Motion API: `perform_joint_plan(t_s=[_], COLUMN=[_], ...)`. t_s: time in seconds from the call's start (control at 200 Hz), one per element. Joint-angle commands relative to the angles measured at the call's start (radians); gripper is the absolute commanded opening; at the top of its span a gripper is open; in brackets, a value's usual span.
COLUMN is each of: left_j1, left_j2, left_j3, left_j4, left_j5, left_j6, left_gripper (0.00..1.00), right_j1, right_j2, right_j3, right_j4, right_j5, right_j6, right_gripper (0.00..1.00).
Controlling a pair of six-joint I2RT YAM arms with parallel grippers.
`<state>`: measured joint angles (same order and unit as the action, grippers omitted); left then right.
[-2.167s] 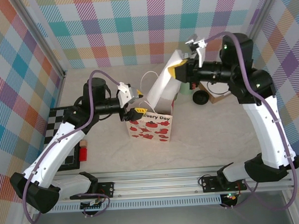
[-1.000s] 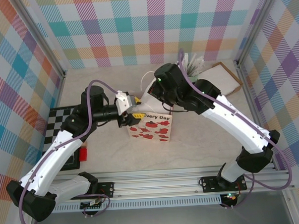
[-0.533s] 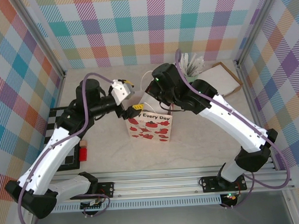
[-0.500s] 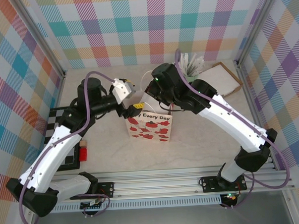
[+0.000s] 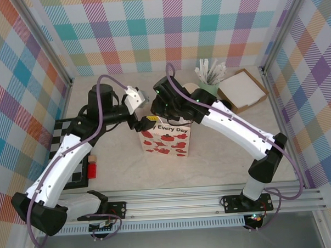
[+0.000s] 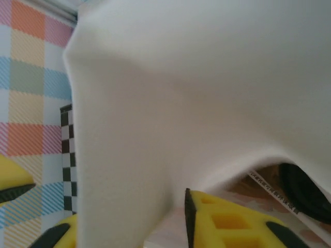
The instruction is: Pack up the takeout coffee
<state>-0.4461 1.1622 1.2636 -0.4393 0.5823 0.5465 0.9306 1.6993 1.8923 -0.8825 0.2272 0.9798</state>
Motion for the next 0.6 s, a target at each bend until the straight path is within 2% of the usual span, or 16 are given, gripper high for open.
perform_joint_plan(t_s=[0.0, 0.07, 0.145, 0.265, 0.36, 0.485, 0.595], left_j1=[0.017, 0.023, 0.027, 0.027, 0.028, 0.030, 0.043], left_j2=[-0.043, -0.041, -0.036, -0.031, -0.036, -0.018, -0.006], left_j3=[-0.015, -0.014, -0.013, -0.008, -0.019, -0.007, 0.014], left_j4=[0.031, 0.025, 0.035, 0.043, 0.045, -0.007, -0.051], left_j5=[0.031, 0.006, -0.035, -0.068, -0.085, -0.143, -0.135], left_j6=[0.006, -0.012, -0.049, -0.100, -0.100, -0.047, -0.011], left_gripper=[0.89, 0.89, 0.90, 0.89, 0.88, 0.84, 0.79], right_j1=[-0.023, -0.031, -0.032, -0.035, -0.068, -0.156, -0.207], right_j2=[-0.010, -0.011, -0.017, -0.064, -0.093, -0.122, -0.148], right_j3=[0.062, 0.138, 0.213, 0.194, 0.152, 0.119, 0.043], right_j4=[0.023, -0.078, -0.190, -0.256, -0.249, -0.205, -0.187], right_j5=[-0.153, -0.190, -0.183, -0.113, -0.042, -0.163, -0.285], right_j6=[-0.236, -0.409, -0.566, -0.707, -0.743, -0.767, -0.929], right_gripper=[0.46, 0.66, 0.80, 0.89, 0.91, 0.90, 0.87])
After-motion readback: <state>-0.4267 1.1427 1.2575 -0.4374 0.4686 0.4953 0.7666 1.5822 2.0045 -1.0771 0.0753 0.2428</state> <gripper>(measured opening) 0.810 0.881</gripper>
